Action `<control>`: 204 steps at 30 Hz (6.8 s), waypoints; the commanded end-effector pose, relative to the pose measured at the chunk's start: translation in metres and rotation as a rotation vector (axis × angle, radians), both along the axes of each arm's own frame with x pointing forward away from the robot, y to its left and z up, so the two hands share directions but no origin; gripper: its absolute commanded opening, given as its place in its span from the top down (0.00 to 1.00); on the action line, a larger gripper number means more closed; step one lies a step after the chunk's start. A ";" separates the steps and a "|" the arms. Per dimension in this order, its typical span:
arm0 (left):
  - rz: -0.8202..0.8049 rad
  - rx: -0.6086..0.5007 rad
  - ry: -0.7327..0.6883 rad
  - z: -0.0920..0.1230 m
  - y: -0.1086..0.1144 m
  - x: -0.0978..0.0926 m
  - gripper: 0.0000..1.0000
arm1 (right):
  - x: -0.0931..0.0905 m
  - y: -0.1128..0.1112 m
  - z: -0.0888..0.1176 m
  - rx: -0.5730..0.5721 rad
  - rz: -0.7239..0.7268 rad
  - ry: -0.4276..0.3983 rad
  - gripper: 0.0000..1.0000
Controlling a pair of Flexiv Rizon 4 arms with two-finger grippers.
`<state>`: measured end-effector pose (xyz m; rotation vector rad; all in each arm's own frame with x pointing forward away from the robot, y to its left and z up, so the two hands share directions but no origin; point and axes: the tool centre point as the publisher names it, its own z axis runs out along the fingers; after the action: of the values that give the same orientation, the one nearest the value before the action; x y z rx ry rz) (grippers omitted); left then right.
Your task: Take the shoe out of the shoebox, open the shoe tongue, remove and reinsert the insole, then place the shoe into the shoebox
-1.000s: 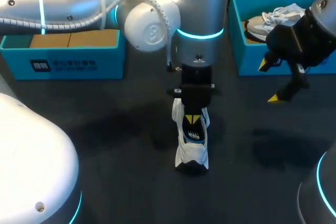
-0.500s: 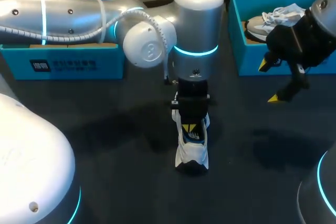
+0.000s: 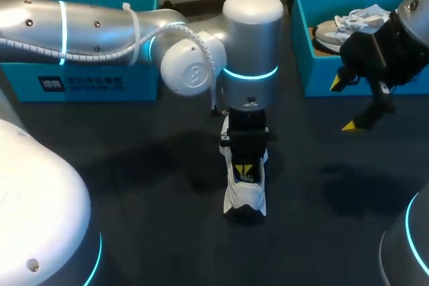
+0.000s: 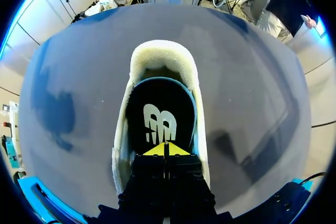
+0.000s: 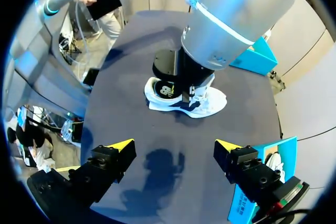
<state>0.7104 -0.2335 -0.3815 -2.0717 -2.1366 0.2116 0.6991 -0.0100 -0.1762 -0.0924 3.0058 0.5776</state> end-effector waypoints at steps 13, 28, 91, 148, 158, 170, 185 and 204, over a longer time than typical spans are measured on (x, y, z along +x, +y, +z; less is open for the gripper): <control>-0.049 0.013 0.026 0.027 0.000 -0.008 1.00 | 0.002 0.002 -0.001 -0.003 0.000 0.003 0.00; -0.050 0.041 0.040 -0.013 -0.002 -0.023 1.00 | 0.002 0.002 -0.001 -0.003 0.000 0.003 0.00; 0.003 -0.080 -0.183 -0.014 0.000 0.008 1.00 | 0.002 0.002 -0.001 -0.003 0.000 0.003 0.00; -0.054 -0.042 -0.357 0.057 0.004 0.055 0.00 | 0.002 0.002 -0.001 -0.003 0.000 0.003 0.00; -0.059 -0.046 -0.356 0.068 0.008 0.074 0.00 | 0.002 0.002 -0.001 -0.003 0.000 0.003 0.00; -0.099 -0.042 -0.381 0.077 0.009 0.102 0.00 | 0.002 0.002 -0.001 -0.003 0.000 0.003 0.00; -0.129 -0.042 -0.367 0.075 0.003 0.099 0.71 | 0.002 0.002 -0.001 -0.003 0.000 0.003 0.00; -0.131 -0.065 -0.293 0.073 0.007 0.058 0.72 | 0.002 0.002 -0.001 -0.003 0.000 0.003 0.00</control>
<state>0.7702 -0.2293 -0.3059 -2.3930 -2.1589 -0.0454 0.6989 -0.0101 -0.1763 -0.0924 3.0052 0.5783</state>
